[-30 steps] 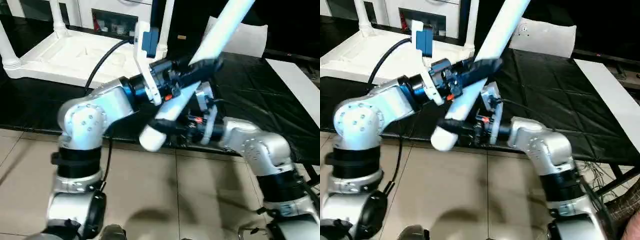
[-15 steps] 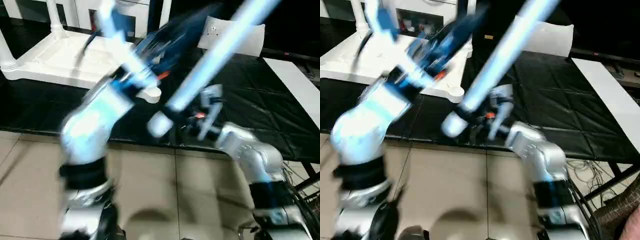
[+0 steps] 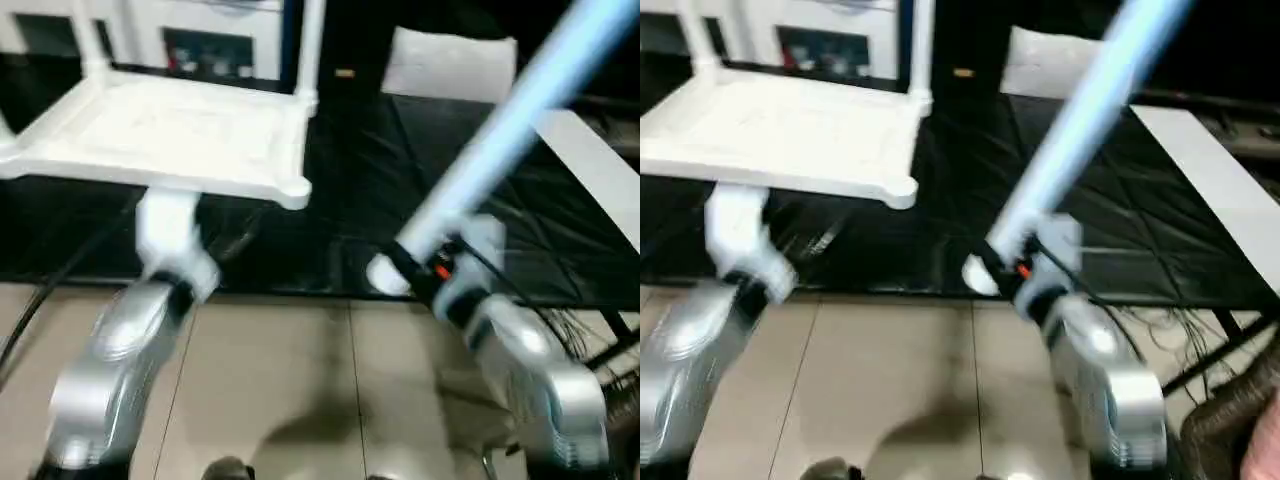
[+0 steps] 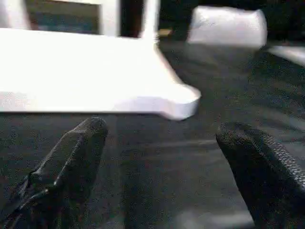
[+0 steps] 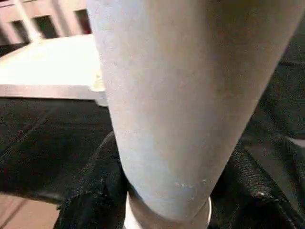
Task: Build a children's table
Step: Pick table leg, then move to table
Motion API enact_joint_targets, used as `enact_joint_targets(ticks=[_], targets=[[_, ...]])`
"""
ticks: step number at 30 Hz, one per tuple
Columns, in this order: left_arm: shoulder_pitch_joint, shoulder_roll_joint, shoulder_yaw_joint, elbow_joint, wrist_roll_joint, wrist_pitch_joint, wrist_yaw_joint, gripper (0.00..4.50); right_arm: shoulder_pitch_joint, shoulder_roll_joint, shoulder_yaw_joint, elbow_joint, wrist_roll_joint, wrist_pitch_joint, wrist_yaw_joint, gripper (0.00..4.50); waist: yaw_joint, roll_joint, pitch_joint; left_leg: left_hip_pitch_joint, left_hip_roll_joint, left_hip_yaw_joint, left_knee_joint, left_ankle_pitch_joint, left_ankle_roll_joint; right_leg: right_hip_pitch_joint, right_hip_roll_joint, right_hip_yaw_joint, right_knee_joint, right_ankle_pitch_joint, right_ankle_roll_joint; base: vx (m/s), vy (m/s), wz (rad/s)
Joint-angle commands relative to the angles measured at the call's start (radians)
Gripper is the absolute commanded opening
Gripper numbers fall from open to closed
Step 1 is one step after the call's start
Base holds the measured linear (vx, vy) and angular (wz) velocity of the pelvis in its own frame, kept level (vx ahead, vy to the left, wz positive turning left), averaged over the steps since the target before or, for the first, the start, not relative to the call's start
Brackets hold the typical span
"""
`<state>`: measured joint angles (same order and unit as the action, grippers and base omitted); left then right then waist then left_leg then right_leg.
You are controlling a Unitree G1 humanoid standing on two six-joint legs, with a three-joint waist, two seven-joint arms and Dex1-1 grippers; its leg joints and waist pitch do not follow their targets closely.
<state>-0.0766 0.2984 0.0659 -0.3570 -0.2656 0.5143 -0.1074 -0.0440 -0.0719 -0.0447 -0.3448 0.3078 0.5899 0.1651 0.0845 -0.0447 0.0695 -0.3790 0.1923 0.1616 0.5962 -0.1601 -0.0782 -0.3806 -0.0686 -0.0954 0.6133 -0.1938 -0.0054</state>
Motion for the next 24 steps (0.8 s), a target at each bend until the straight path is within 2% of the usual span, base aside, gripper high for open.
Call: enact_joint_targets(ticks=[1,2,3,4,5,6,7,8,9,10,11,12,13,14,15,16,17,18,19,20,21,22,23,24], targets=[[-0.024,-0.017,-0.007,-0.030,-0.001,-0.002,0.010,4.19,0.017,-0.004,-0.010,-0.035,-0.032,-0.061,-0.018,1.91,-0.012,0.034,-0.059,0.035,0.038,-0.025,-0.085,-0.467,-0.068,0.014,-0.067,0.054,-0.112,-0.442,-0.027,0.000,0.000,0.00],[-0.027,-0.031,-0.008,-0.027,-0.003,-0.005,0.008,4.19,0.035,0.000,-0.009,-0.038,-0.036,-0.074,-0.027,1.91,-0.010,0.042,-0.057,0.032,0.033,-0.021,-0.083,-0.469,-0.055,0.015,-0.076,0.058,-0.115,-0.451,-0.038,0.000,0.000,0.00],[-0.028,-0.044,-0.010,-0.017,-0.007,-0.007,0.002,4.19,0.057,0.016,-0.017,-0.043,0.002,-0.058,-0.018,1.91,-0.008,0.042,-0.056,0.028,0.025,-0.014,-0.078,-0.455,-0.029,0.017,-0.087,0.064,-0.123,-0.496,-0.042,0.000,0.000,0.00],[-0.023,-0.057,-0.014,-0.001,-0.005,-0.024,-0.002,4.19,0.064,0.017,-0.017,-0.032,-0.012,-0.060,-0.037,1.91,-0.001,0.033,-0.055,0.021,0.021,-0.010,-0.069,-0.409,0.009,0.024,-0.111,0.075,-0.131,-0.573,-0.043,0.000,0.000,0.00],[-0.022,-0.058,-0.015,0.000,-0.005,-0.026,-0.002,4.19,0.065,0.017,-0.017,-0.031,-0.015,-0.061,-0.040,1.91,0.003,0.035,-0.055,0.012,0.021,-0.011,-0.064,-0.367,0.028,0.032,-0.127,0.084,-0.135,-0.603,-0.041,0.000,0.000,0.00],[-0.020,-0.075,-0.026,0.020,0.005,-0.047,0.002,4.19,0.066,0.011,-0.020,-0.009,-0.047,-0.085,-0.062,1.91,0.013,0.037,-0.057,0.002,0.024,-0.014,-0.049,-0.301,0.058,0.038,-0.156,0.103,-0.145,-0.651,-0.034,0.000,0.000,0.00],[-0.020,-0.075,-0.026,0.020,0.005,-0.047,0.002,4.19,0.066,0.011,-0.020,-0.009,-0.047,-0.085,-0.062,1.91,0.015,0.030,-0.057,-0.001,0.024,-0.015,-0.042,-0.276,0.072,0.040,-0.169,0.111,-0.150,-0.673,-0.028,0.000,0.000,0.00],[-0.024,-0.079,-0.038,0.030,0.020,-0.053,0.010,4.19,0.059,0.015,-0.030,-0.001,-0.054,-0.090,-0.072,1.91,0.020,0.045,-0.058,0.000,0.029,-0.025,-0.026,-0.251,0.088,0.038,-0.192,0.121,-0.158,-0.717,-0.029,-0.017,0.072,-0.01],[-0.028,-0.087,-0.035,0.025,0.010,-0.044,0.018,4.19,0.043,0.040,-0.051,-0.010,-0.025,-0.057,-0.084,1.91,0.012,0.046,-0.059,0.002,0.031,-0.026,-0.031,-0.255,0.098,0.032,-0.182,0.116,-0.158,-0.703,-0.043,-0.017,0.072,-0.01],[-0.021,-0.092,-0.026,0.021,-0.005,-0.044,0.015,4.19,0.044,0.050,-0.044,-0.019,-0.035,-0.053,-0.102,1.91,0.007,0.054,-0.065,0.008,0.033,-0.023,-0.044,-0.267,0.105,0.030,-0.158,0.104,-0.143,-0.620,-0.075,-0.017,0.089,0.01],[-0.018,-0.095,-0.022,0.025,-0.012,-0.047,0.012,4.19,0.042,0.057,-0.044,-0.019,-0.028,-0.046,-0.107,1.91,-0.003,0.044,-0.063,0.007,0.030,-0.016,-0.053,-0.282,0.111,0.028,-0.142,0.096,-0.137,-0.577,-0.081,-0.018,0.097,-0.02],[-0.010,-0.101,-0.028,0.040,0.005,-0.070,0.005,4.19,0.041,0.061,-0.041,-0.020,-0.015,-0.042,-0.100,1.91,-0.013,0.041,-0.064,0.008,0.024,-0.008,-0.061,-0.309,0.116,0.026,-0.125,0.089,-0.128,-0.528,-0.083,-0.018,0.097,-0.02],[-0.010,-0.103,-0.029,0.043,0.009,-0.074,0.005,4.19,0.040,0.061,-0.041,-0.019,-0.012,-0.041,-0.097,1.91,-0.015,0.033,-0.065,0.008,0.023,-0.005,-0.061,-0.314,0.123,0.026,-0.127,0.093,-0.128,-0.514,-0.078,-0.018,0.101,-0.02],[-0.006,-0.107,-0.029,0.046,0.015,-0.079,0.006,4.19,0.039,0.056,-0.035,-0.019,-0.011,-0.039,-0.089,1.91,-0.016,0.044,-0.065,0.015,0.025,-0.007,-0.057,-0.329,0.128,0.025,-0.139,0.101,-0.132,-0.501,-0.073,-0.022,0.110,-0.01],[0.002,-0.111,-0.026,0.043,0.018,-0.080,0.010,4.19,0.038,0.047,-0.021,-0.019,-0.018,-0.040,-0.079,1.91,-0.020,0.035,-0.065,0.015,0.026,-0.007,-0.057,-0.333,0.131,0.032,-0.144,0.102,-0.136,-0.491,-0.065,-0.022,0.110,-0.01],[0.011,-0.116,-0.022,0.039,0.020,-0.080,0.016,4.19,0.036,0.036,-0.006,-0.017,-0.026,-0.040,-0.068,1.91,-0.027,0.037,-0.062,0.024,0.027,-0.004,-0.065,-0.363,0.124,0.026,-0.137,0.096,-0.141,-0.494,-0.052,-0.024,0.126,-0.02],[0.026,-0.125,-0.015,0.029,0.017,-0.084,0.024,4.19,0.030,0.024,0.009,-0.006,-0.032,-0.037,-0.055,1.91,-0.036,0.021,-0.060,0.023,0.025,-0.001,-0.069,-0.377,0.122,0.029,-0.130,0.088,-0.141,-0.493,-0.042,-0.013,0.069,-0.01],[0.032,-0.128,-0.014,0.025,0.017,-0.086,0.026,4.19,0.025,0.020,0.012,0.000,-0.034,-0.036,-0.052,1.91,-0.044,0.031,-0.061,0.024,0.023,0.002,-0.078,-0.415,0.104,0.031,-0.120,0.077,-0.136,-0.494,-0.019,-0.029,0.138,-0.05],[0.038,-0.130,-0.015,0.022,0.020,-0.091,0.029,4.19,0.017,0.020,0.009,0.011,-0.035,-0.036,-0.051,1.91,-0.054,0.022,-0.058,0.029,0.021,0.006,-0.083,-0.445,0.096,0.023,-0.114,0.072,-0.138,-0.502,-0.006,-0.047,0.136,-0.03],[0.046,-0.134,-0.017,0.016,0.023,-0.093,0.036,4.19,-0.003,0.012,0.006,0.034,-0.042,-0.035,-0.043,1.91,-0.068,0.027,-0.060,0.042,0.017,0.007,-0.091,-0.519,0.073,0.014,-0.098,0.056,-0.133,-0.495,0.009,-0.047,0.136,-0.03],[0.046,-0.134,-0.017,0.016,0.023,-0.093,0.036,4.19,-0.003,0.012,0.006,0.034,-0.042,-0.035,-0.043,1.91,-0.079,0.031,-0.058,0.047,0.015,0.010,-0.100,-0.572,0.057,0.007,-0.084,0.042,-0.127,-0.483,0.012,-0.070,0.126,-0.01],[0.048,-0.136,-0.017,0.014,0.024,-0.093,0.038,4.19,-0.009,0.010,0.004,0.040,-0.043,-0.035,-0.040,1.91,-0.106,0.043,-0.052,0.021,0.018,0.034,-0.170,-0.742,-0.013,0.027,-0.022,-0.020,-0.046,-0.365,-0.008,-0.079,0.119,0.00],[0.049,-0.137,-0.015,0.015,0.025,-0.096,0.036,4.19,-0.011,0.009,0.005,0.042,-0.043,-0.034,-0.041,1.91,-0.111,0.040,-0.055,0.009,0.022,0.043,-0.196,-0.781,-0.028,0.046,-0.008,-0.039,0.027,-0.275,-0.020,-0.154,0.140,0.07],[0.050,-0.139,-0.011,0.020,0.025,-0.098,0.034,4.19,-0.011,0.010,0.002,0.049,-0.047,-0.034,-0.049,1.91,-0.089,0.039,-0.046,-0.034,0.016,0.084,-0.244,-0.832,-0.050,0.075,0.005,-0.057,0.107,-0.190,-0.026,-0.114,0.081,0.09]])
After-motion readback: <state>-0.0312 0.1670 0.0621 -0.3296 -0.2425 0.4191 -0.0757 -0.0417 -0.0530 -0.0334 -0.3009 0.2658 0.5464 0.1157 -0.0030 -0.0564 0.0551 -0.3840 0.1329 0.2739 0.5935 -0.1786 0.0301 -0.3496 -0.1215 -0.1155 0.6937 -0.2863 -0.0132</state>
